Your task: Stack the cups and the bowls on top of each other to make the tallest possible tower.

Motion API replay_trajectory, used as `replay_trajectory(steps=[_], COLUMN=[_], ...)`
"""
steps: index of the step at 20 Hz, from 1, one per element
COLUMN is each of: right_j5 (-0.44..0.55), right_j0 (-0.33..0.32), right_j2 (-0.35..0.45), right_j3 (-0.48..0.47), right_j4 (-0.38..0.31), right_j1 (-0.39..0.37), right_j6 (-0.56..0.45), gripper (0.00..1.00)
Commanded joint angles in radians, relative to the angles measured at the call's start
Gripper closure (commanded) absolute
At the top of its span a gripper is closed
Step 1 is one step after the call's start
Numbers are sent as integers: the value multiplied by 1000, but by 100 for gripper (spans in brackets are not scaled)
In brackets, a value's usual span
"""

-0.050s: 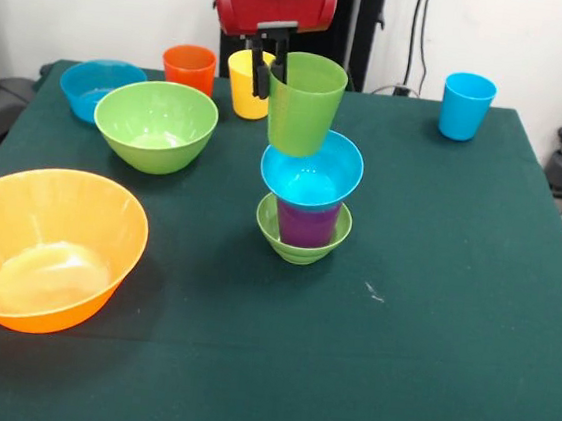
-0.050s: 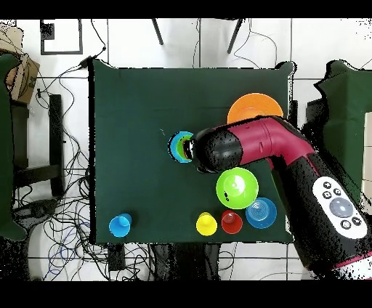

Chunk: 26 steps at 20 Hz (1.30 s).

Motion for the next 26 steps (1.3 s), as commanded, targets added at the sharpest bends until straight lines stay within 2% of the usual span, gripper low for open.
replay_trajectory(steps=[1,4,13,26], right_j5=[-73,-87,-56,-65], right_j0=[21,15,25,48], right_j2=[16,18,17,6], right_j3=[74,86,28,-23], right_j4=[-84,-84,-75,-106], right_j1=[24,16,61,123], right_j6=[-195,-184,-225,-228], gripper=[100,100,100,100])
